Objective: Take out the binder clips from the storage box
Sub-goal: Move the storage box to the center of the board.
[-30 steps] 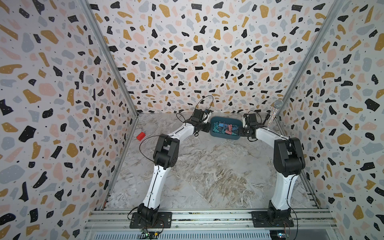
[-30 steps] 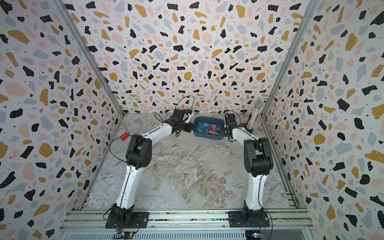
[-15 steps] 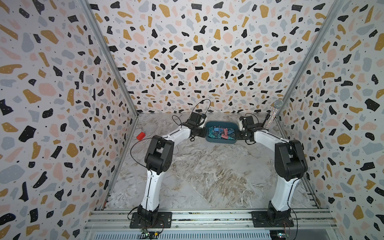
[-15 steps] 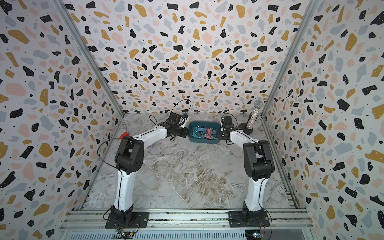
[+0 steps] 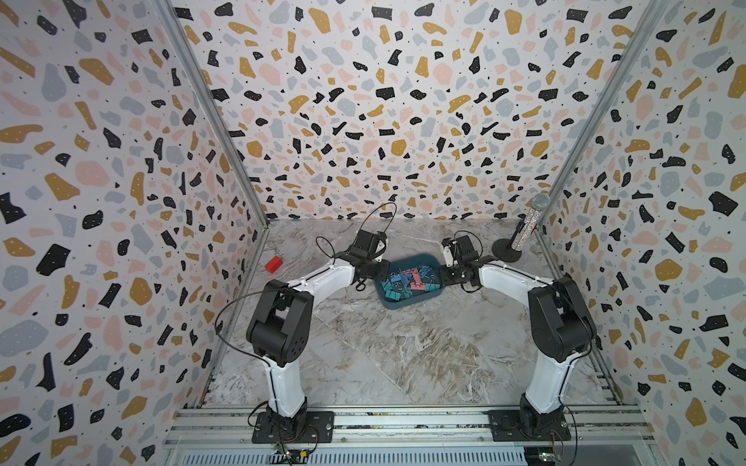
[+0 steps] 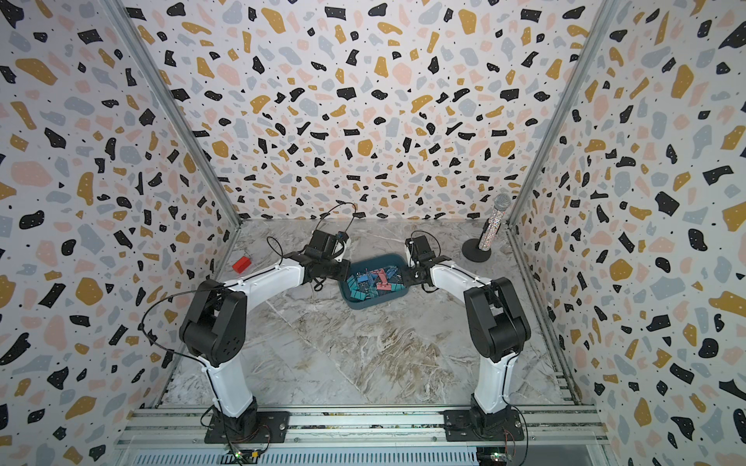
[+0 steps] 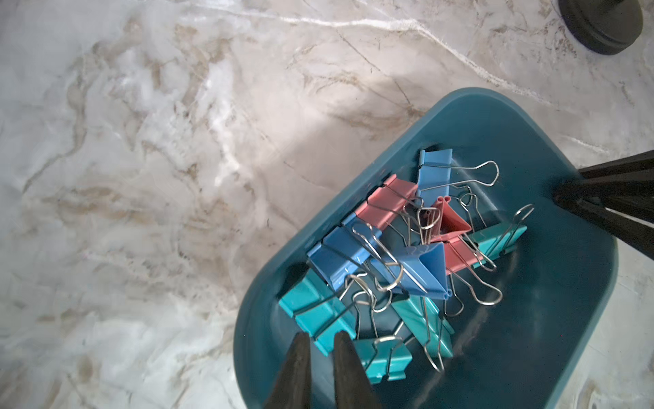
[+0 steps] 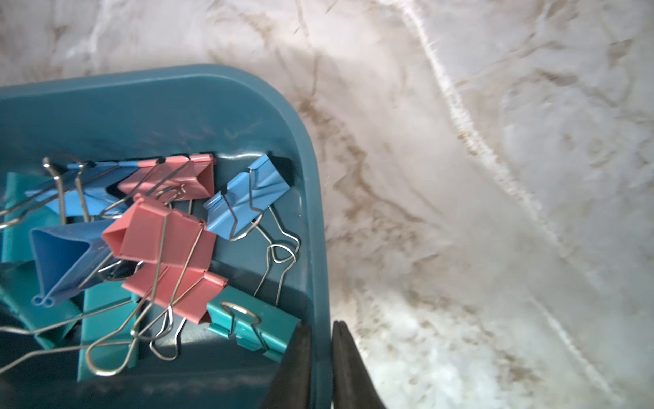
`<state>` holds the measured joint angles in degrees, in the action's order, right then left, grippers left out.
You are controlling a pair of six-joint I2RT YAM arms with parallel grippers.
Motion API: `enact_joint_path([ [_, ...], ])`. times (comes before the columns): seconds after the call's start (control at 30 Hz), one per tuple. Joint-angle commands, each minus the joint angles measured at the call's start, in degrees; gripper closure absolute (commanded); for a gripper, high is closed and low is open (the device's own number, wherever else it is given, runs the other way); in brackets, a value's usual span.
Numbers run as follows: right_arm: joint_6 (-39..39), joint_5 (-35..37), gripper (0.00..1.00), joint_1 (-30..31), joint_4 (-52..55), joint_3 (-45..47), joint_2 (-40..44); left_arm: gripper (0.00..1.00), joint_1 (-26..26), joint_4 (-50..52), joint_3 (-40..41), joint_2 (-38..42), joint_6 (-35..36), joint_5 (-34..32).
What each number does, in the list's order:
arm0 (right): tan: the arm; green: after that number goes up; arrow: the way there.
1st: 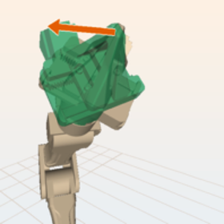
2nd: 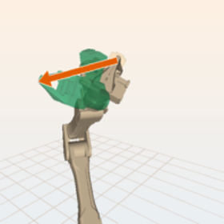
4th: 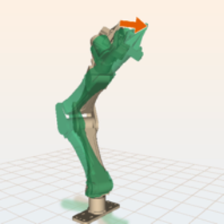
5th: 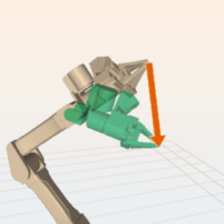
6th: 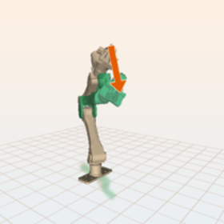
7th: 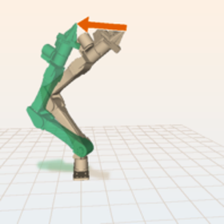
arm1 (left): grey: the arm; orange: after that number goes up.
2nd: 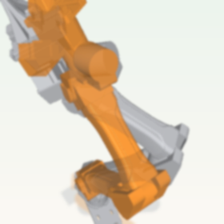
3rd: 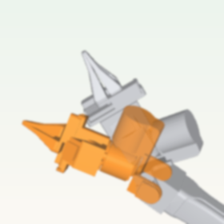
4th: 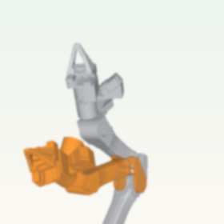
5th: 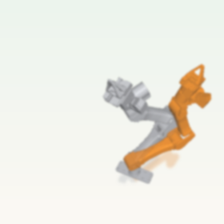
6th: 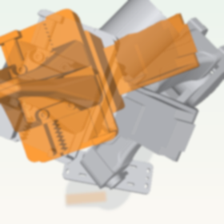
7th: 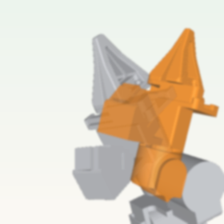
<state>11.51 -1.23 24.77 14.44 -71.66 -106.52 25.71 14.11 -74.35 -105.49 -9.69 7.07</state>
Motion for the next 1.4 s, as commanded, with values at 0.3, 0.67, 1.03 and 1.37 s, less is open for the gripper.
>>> enact_joint_path([
  [0.3, 3.0, -1.9, 0.83, 5.1, 2.4, 10.2, 8.0, 0.80, 0.3, -2.0, 18.9, 21.2, -3.6, -9.0],
  [0.67, 7.3, -4.0, 0.73, 7.8, 2.9, 14.3, 12.8, 0.64, 0.5, 2.2, 28.2, 38.0, -6.2, -11.4],
  [1.03, 10.4, -5.6, 0.65, 9.4, 1.5, 17.2, 19.7, 0.55, 0.5, 1.2, 33.1, 40.2, -9.1, -13.2],
  [1.37, 12.6, -7.3, 0.66, 13.4, -0.6, 17.8, 18.7, 0.44, 0.5, -1.1, 34.7, 39.3, -10.6, -15.5],
])
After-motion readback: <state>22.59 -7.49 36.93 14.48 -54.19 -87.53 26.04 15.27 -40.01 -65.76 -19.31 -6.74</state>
